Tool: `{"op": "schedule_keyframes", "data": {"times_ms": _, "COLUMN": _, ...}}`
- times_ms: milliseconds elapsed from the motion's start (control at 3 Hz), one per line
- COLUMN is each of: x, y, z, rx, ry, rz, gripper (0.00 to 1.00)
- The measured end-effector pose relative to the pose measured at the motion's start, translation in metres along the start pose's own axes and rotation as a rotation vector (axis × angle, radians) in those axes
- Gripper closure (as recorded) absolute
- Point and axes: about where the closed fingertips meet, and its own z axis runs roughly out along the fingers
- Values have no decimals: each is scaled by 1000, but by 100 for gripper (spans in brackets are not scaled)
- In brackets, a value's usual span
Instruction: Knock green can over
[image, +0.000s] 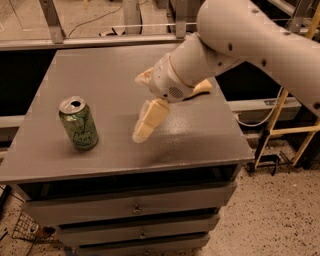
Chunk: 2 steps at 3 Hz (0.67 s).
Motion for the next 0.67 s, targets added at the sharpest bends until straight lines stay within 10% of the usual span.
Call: {"op": "schedule_keyframes", "data": {"times_ms": 667, "x": -21, "y": -3, "z": 48, "rx": 13, "ry": -187, "rz": -15, "gripper": 0}}
